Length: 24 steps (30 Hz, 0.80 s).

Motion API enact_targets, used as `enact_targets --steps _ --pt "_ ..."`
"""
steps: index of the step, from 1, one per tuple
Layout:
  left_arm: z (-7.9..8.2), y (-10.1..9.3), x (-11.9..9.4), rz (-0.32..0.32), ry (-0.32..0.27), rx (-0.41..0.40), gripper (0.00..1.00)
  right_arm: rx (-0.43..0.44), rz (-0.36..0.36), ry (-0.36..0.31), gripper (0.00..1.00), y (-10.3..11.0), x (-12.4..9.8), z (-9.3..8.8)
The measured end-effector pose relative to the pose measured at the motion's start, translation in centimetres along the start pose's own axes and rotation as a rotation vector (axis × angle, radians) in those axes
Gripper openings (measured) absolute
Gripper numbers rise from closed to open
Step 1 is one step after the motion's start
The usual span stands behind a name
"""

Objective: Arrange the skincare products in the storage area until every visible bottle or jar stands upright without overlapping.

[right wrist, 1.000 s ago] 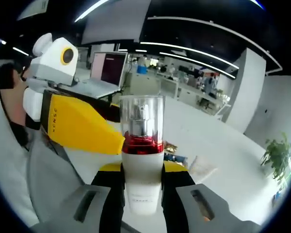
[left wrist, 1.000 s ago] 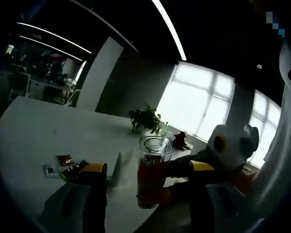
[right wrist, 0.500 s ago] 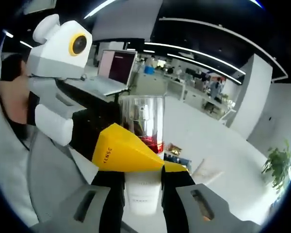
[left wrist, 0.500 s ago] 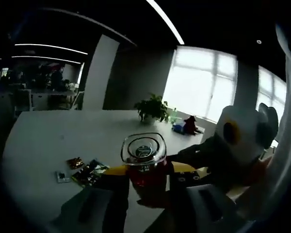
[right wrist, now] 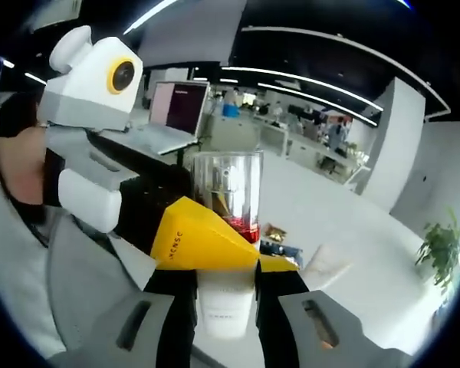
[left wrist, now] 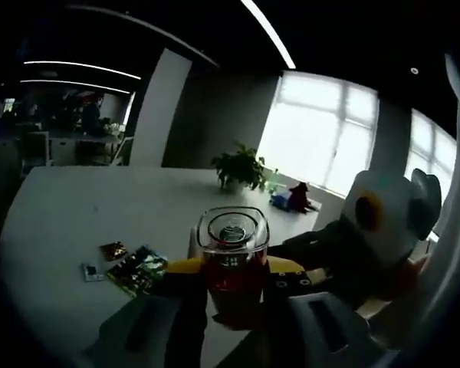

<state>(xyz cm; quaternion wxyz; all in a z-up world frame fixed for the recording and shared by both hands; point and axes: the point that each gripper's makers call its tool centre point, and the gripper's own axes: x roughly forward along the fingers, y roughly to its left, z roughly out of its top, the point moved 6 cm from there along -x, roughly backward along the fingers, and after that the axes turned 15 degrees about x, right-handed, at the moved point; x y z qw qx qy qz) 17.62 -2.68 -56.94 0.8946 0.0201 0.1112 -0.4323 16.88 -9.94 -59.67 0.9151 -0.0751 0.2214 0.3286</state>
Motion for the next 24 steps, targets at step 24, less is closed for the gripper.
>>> enact_targets --steps 24 --pt "2.0 -0.7 -1.2 -0.400 0.083 0.302 0.22 0.027 0.506 -0.076 0.31 0.3 -2.2 1.2"
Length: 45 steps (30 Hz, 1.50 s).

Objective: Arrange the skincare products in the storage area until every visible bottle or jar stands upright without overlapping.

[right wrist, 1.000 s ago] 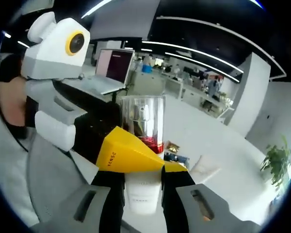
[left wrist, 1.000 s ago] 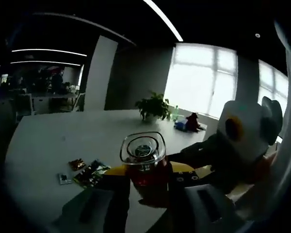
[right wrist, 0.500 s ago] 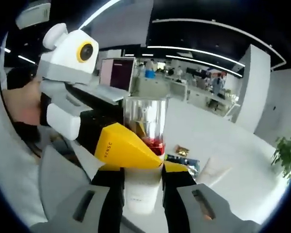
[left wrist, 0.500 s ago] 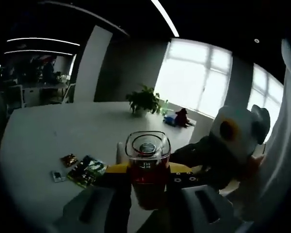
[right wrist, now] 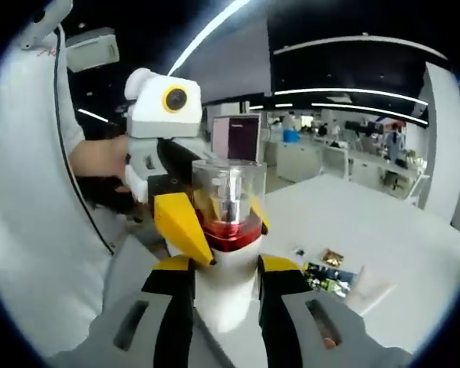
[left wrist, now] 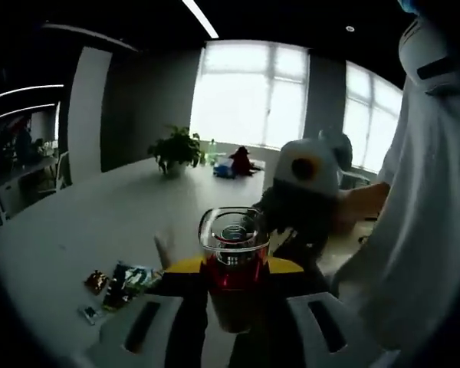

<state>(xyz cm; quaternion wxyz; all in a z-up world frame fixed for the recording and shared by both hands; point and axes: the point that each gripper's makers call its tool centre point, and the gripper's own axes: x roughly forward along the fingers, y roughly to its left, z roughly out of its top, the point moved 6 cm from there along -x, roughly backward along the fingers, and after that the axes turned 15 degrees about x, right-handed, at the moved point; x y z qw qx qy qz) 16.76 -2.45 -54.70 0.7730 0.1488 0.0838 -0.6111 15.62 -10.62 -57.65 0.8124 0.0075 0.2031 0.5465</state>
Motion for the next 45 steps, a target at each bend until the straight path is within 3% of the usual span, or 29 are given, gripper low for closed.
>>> enact_targets --steps 3,8,15,20,33,43,44,45 --pt "0.3 -0.3 -0.1 -0.045 0.010 0.059 0.22 -0.026 0.084 0.007 0.30 -0.1 -0.5 0.0" --pt "0.4 -0.3 -0.1 -0.080 0.025 0.091 0.22 -0.010 0.166 0.012 0.29 -0.3 -0.3 -0.2" --pt "0.7 -0.2 0.5 -0.104 0.017 0.111 0.22 0.014 0.210 0.023 0.29 -0.6 0.1 -1.2" --pt "0.8 -0.5 1.3 -0.116 0.017 0.110 0.22 -0.005 0.185 0.002 0.28 -0.8 -0.4 -1.5" --pt "-0.6 -0.8 6.1 -0.189 0.077 0.148 0.23 0.017 0.083 0.076 0.27 -3.8 -2.5 -4.6" --pt "-1.5 -1.5 5.1 -0.207 0.117 0.125 0.23 0.045 0.046 0.118 0.27 -6.4 -2.9 -6.7" --pt "-2.5 -0.2 8.5 -0.208 0.126 0.117 0.23 0.044 0.043 0.125 0.27 -6.6 -2.9 -7.0" --pt "-2.8 0.0 9.2 -0.209 0.129 0.117 0.23 0.045 0.038 0.133 0.27 -6.9 -2.9 -7.3"
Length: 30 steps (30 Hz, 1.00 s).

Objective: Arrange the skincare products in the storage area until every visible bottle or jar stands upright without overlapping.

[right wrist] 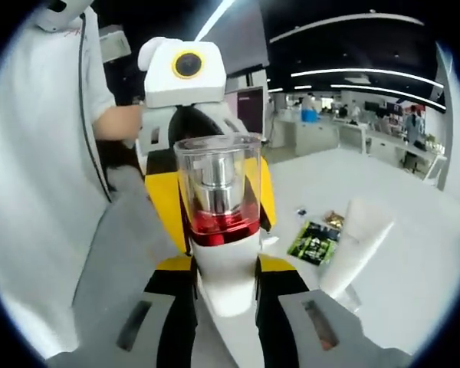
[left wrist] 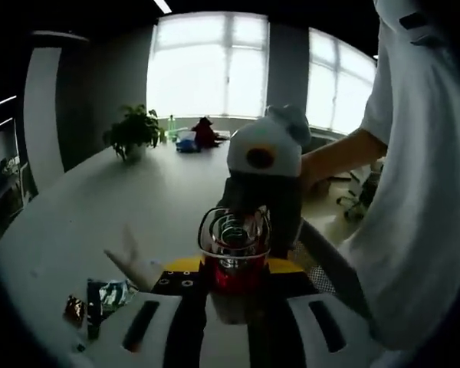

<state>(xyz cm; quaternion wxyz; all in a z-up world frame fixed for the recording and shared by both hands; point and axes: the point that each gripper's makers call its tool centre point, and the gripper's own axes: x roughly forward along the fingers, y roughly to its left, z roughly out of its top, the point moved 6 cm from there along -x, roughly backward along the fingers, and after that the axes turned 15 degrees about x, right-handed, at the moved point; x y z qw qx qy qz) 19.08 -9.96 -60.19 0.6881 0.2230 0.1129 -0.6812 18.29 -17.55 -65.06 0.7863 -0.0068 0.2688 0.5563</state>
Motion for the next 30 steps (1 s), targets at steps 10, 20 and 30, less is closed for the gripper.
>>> enact_targets --steps 10,20,30 --pt "-1.9 0.5 3.8 -0.023 0.058 -0.024 0.23 0.031 -0.029 0.047 0.27 -2.0 0.3 -3.0" --pt "-3.4 1.9 6.3 -0.031 0.091 -0.041 0.23 0.063 -0.061 0.066 0.28 -4.3 0.6 -4.8" --pt "-4.6 2.8 8.0 -0.048 0.104 -0.041 0.23 0.080 -0.102 0.087 0.28 -5.7 0.6 -6.2"
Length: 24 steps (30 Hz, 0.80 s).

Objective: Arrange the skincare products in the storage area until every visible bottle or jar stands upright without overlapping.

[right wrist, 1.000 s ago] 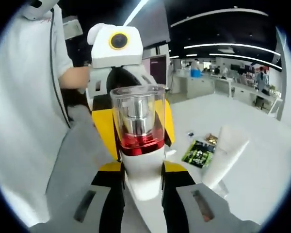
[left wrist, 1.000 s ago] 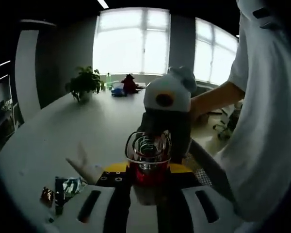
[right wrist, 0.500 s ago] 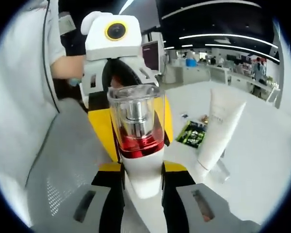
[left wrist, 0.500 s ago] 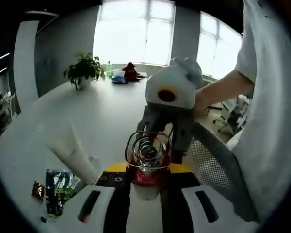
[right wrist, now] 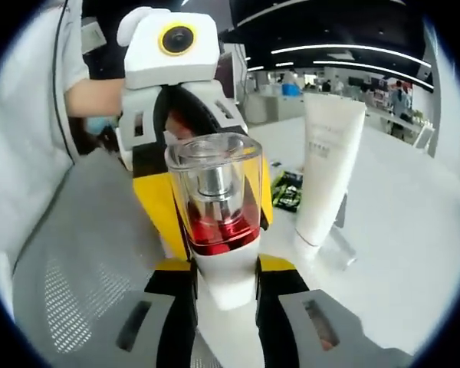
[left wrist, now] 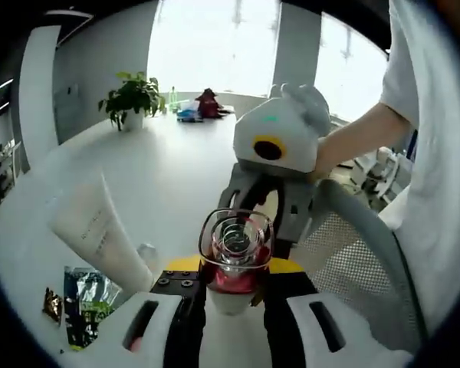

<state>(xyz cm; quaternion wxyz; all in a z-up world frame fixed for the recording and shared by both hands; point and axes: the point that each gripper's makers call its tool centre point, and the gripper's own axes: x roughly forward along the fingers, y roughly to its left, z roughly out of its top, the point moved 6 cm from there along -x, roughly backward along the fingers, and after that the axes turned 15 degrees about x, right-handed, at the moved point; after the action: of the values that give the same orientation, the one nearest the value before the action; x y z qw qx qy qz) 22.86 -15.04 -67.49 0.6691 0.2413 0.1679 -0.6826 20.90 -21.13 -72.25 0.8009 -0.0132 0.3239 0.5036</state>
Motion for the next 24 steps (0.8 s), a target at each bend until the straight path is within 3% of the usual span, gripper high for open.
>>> enact_targets --steps 7,17,24 --pt "0.2 0.4 0.2 0.004 -0.022 -0.001 0.23 0.014 -0.014 -0.020 0.28 -0.6 -0.3 -0.1" --pt "0.3 0.4 0.6 0.018 -0.052 -0.005 0.24 -0.043 -0.046 -0.028 0.28 -1.2 -0.7 -0.2" --pt "0.3 0.6 1.0 0.063 -0.087 -0.030 0.25 -0.060 -0.063 -0.044 0.28 -1.9 -1.1 -0.3"
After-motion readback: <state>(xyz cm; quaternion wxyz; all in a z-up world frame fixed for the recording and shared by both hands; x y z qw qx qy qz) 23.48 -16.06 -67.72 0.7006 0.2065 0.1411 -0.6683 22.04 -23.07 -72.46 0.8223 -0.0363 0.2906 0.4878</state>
